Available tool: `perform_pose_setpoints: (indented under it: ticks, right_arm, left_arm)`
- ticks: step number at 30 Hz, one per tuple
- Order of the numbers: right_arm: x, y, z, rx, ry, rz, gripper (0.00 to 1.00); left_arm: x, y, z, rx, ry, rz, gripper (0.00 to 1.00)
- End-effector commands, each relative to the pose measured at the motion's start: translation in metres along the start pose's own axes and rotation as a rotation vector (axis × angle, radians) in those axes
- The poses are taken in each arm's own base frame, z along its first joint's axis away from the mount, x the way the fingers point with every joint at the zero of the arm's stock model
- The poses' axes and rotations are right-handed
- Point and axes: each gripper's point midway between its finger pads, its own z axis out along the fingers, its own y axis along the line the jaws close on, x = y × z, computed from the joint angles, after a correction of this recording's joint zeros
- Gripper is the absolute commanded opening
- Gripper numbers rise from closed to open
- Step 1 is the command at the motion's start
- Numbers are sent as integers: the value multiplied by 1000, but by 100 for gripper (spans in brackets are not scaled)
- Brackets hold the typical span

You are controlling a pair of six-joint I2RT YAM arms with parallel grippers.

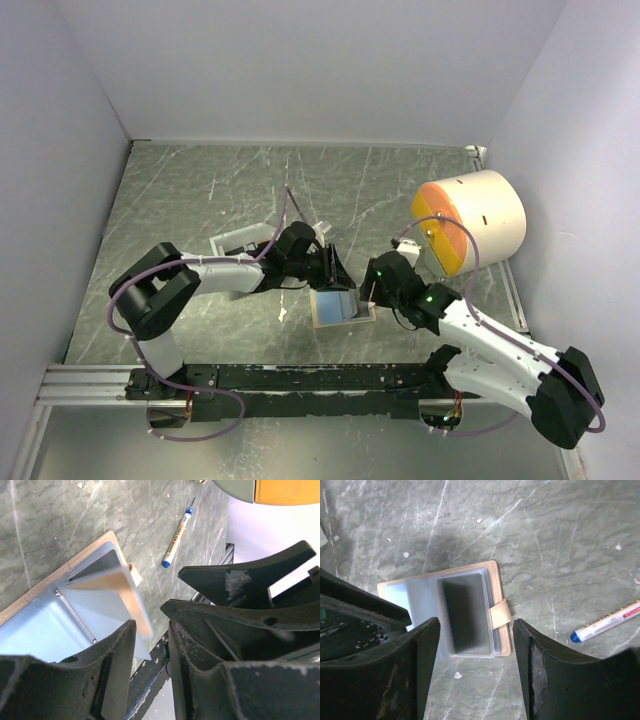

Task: Put the credit cards into the card holder

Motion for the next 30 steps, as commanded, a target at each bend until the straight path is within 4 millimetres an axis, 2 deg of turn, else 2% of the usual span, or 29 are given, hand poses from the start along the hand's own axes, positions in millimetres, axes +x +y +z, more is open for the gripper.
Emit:
perform_pose_setpoints:
  ticks: [1, 7, 11, 14, 17, 21, 30]
  right_arm:
    - [-13, -11, -13, 53, -50, 24, 61]
    - [-25, -3, -25, 4, -86, 40, 61]
    - [-31, 16, -30, -87, -91, 53, 61]
    - [-35, 32, -30, -150, -90, 71, 61]
    - [-39, 54, -29, -234, -82, 61, 60]
    - [-48, 81, -22, -300, -74, 44, 60]
    - [-68, 150, -1, -389, -49, -21, 61]
  left_arm:
    - [-4, -15, 9, 56, -8, 37, 43]
    - [-7, -17, 8, 49, -17, 46, 43]
    - [-18, -9, -4, -65, -60, 98, 44]
    - [-30, 4, -20, -173, -100, 119, 43]
    - [-43, 19, -46, -270, -150, 114, 43]
    - [-65, 36, -91, -346, -228, 92, 42]
    - [-105, 105, -196, -532, -368, -22, 39]
